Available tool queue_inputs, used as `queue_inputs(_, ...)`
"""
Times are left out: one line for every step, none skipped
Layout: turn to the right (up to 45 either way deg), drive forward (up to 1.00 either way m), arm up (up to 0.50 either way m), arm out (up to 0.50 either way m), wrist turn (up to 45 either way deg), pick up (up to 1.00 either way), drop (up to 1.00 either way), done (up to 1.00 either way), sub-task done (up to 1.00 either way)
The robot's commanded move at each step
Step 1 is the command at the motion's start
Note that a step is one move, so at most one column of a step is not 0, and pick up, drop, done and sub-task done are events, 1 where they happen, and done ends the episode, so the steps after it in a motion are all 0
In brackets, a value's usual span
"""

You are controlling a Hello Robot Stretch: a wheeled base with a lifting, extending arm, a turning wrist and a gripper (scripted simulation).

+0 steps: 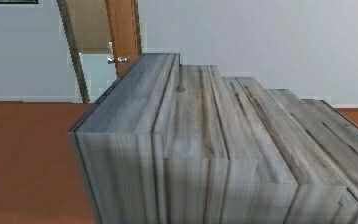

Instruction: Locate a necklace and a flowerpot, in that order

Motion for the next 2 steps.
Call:
queue_inputs(-45.0,0.00,0.00,0.00,0.0,0.00,0.00,0.00,0.00)
queue_inputs(-15.0,0.00,0.00,0.00,0.0,0.00,0.00,0.00,0.00)
